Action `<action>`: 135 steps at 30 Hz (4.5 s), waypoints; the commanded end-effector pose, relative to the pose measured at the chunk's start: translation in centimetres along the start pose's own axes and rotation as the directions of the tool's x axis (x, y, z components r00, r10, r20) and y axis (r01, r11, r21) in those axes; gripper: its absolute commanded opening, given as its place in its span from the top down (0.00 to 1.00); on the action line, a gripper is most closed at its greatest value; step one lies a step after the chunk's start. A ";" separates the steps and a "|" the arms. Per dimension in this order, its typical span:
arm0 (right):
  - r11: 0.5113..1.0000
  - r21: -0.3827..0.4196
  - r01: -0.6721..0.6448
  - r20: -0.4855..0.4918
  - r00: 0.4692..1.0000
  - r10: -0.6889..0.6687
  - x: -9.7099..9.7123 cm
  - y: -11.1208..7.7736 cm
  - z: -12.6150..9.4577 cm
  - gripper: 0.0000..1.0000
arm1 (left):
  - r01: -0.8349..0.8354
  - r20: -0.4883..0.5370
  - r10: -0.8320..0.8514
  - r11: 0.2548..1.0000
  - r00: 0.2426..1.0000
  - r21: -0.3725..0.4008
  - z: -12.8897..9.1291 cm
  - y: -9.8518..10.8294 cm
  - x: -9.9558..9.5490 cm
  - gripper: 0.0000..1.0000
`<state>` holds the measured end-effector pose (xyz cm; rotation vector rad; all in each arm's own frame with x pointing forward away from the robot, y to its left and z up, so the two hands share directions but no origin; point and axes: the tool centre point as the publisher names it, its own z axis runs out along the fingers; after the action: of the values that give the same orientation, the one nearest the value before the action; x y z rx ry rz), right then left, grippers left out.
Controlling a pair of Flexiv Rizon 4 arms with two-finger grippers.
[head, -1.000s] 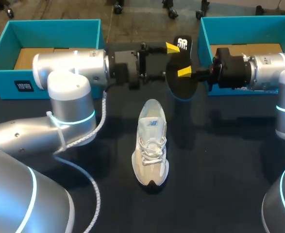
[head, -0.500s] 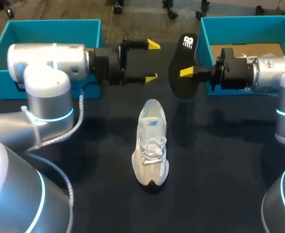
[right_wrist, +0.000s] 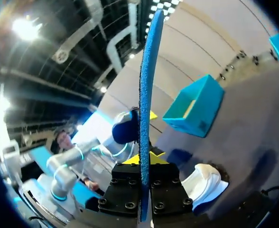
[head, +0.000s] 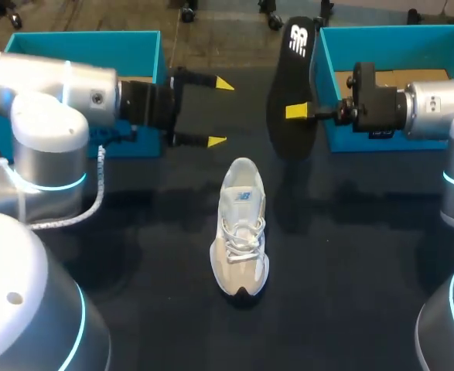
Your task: Take the shoe out of the shoebox, open the shoe tongue, remove and reinsert the insole, then place the shoe into the shoebox
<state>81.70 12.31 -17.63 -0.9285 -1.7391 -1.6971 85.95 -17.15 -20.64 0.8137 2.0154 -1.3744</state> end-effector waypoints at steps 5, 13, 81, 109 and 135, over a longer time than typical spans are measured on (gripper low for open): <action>0.987 0.066 0.149 -0.124 0.982 -0.140 -0.7 0.1 1.0 1.00 | 0.166 -0.204 -0.185 0.981 0.961 -0.104 -0.9 -0.1 1.2 0.00; 0.965 0.071 0.252 -0.239 0.944 -0.229 -0.9 -0.3 1.7 1.00 | 0.225 -0.242 -0.260 0.961 0.935 -0.162 -1.3 0.8 3.5 0.00; 0.946 0.030 0.323 -0.324 0.898 -0.296 -5.5 -4.6 7.3 1.00 | 0.273 -0.244 -0.369 0.895 0.897 -0.352 -0.5 6.0 11.5 0.00; 0.952 0.042 0.304 -0.293 0.915 -0.279 -7.5 -4.7 9.1 1.00 | 0.437 -0.261 -0.538 0.826 0.802 -0.357 1.1 8.1 14.4 0.00; 0.942 0.065 0.331 -0.217 0.926 -0.310 -8.2 -5.7 10.1 1.00 | 0.476 -0.269 -0.564 0.815 0.781 -0.330 1.0 7.4 14.1 0.00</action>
<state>83.53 21.72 -28.43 -0.4137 -1.8862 -1.8098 82.38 -13.60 -35.80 0.4120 2.7907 -1.2775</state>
